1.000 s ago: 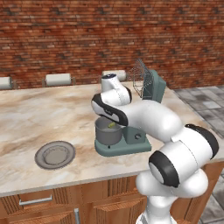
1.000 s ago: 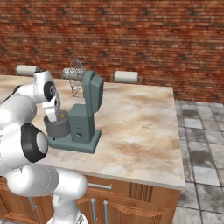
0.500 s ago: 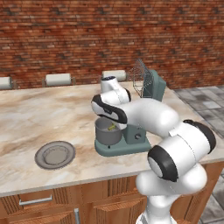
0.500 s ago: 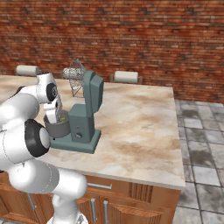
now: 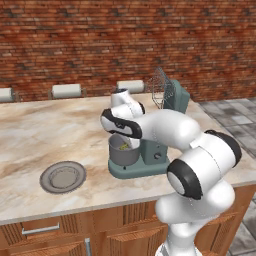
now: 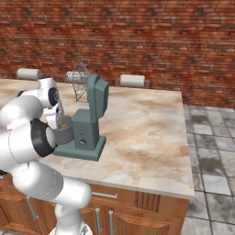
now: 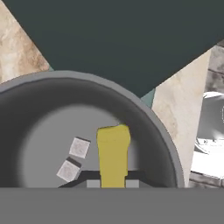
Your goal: Add butter and sugar cubes to the stand mixer bowl and then turn on the stand mixer to begin making frosting.
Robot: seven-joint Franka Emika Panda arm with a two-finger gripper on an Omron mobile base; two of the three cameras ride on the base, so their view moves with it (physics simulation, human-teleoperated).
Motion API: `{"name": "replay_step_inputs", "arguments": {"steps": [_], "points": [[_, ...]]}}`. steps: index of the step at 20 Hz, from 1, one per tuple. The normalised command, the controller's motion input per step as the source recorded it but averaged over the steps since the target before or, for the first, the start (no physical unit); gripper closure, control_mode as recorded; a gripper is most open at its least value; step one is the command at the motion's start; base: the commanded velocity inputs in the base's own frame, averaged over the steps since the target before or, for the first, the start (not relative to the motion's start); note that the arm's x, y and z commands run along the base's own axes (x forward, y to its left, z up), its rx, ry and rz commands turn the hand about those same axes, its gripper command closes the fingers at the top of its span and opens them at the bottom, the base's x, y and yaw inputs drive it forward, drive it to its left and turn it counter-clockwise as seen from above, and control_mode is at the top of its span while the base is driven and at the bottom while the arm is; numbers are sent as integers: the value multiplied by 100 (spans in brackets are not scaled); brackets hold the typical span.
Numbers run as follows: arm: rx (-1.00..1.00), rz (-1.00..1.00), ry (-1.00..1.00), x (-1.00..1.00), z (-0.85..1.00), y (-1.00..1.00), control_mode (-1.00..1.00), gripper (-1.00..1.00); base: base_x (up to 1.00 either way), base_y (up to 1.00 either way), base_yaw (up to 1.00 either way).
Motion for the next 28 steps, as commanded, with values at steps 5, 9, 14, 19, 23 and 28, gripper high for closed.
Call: {"name": "replay_step_inputs", "arguments": {"steps": [5,9,14,19,23,28], "points": [[0,-2,0,0,-21,12,-100,100,0,0,0],[-2,-3,0,2,-33,0,-100,100,0,0,0],[-2,-2,0,10,-43,0,-100,100,0,0,0],[-1,-1,0,15,-48,0,-100,-100,0,0,0],[0,-2,0,13,-28,0,-100,-100,0,0,0],[0,-3,0,7,-2,0,-100,-100,0,0,0]]}}
